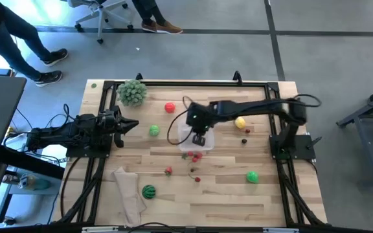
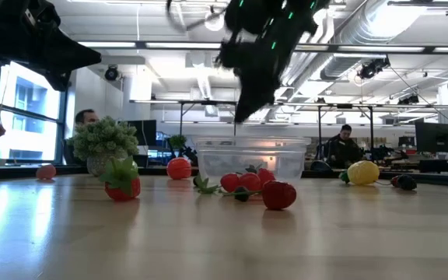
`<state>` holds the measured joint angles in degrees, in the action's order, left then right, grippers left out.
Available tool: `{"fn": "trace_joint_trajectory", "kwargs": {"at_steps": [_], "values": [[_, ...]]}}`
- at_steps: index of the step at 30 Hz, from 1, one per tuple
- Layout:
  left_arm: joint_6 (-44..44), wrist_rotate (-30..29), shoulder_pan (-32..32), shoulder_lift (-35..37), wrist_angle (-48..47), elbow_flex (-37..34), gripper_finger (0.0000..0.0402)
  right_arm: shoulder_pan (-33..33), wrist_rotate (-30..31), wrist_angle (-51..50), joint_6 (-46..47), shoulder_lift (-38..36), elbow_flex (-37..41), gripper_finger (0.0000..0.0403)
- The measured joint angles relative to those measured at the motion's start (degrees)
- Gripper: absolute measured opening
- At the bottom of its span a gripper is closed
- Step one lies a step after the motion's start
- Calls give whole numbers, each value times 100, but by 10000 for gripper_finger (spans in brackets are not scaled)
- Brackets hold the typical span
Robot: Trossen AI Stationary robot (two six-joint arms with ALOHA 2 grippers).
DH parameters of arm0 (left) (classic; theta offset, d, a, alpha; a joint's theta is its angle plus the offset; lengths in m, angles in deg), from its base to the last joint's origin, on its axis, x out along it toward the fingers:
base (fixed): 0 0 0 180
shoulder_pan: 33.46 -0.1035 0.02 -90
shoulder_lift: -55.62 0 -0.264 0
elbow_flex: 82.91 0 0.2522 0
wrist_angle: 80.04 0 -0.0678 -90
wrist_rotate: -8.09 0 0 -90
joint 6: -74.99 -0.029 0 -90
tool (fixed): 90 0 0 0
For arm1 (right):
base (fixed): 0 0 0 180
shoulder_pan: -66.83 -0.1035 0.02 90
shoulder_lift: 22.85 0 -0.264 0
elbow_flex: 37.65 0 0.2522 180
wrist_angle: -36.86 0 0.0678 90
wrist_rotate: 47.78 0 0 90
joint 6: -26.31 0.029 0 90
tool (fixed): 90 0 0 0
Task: Pick and placing Produce into tupperware
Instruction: Put the yellow pineapple into the transparent container
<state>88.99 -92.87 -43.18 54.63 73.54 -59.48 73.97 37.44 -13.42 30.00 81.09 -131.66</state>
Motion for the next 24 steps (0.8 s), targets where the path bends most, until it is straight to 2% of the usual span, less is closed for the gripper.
{"fn": "trace_joint_trajectory", "kwargs": {"at_steps": [7, 15, 17, 24], "values": [[-9, 0, -1, 0, 0, 0, 17, -46, 956, -661, 240, -1604, -4, 2], [-20, -1, -1, 0, 0, 0, 17, -168, 2293, -2001, 1694, -2915, 62, 2], [-20, -1, -1, 1, 0, 0, 17, -213, 2412, -2329, 2076, -3128, 177, 2], [-20, -2, -1, 0, -87, 0, 17, -376, 2276, -3132, 3267, -3618, 911, 6]]}}
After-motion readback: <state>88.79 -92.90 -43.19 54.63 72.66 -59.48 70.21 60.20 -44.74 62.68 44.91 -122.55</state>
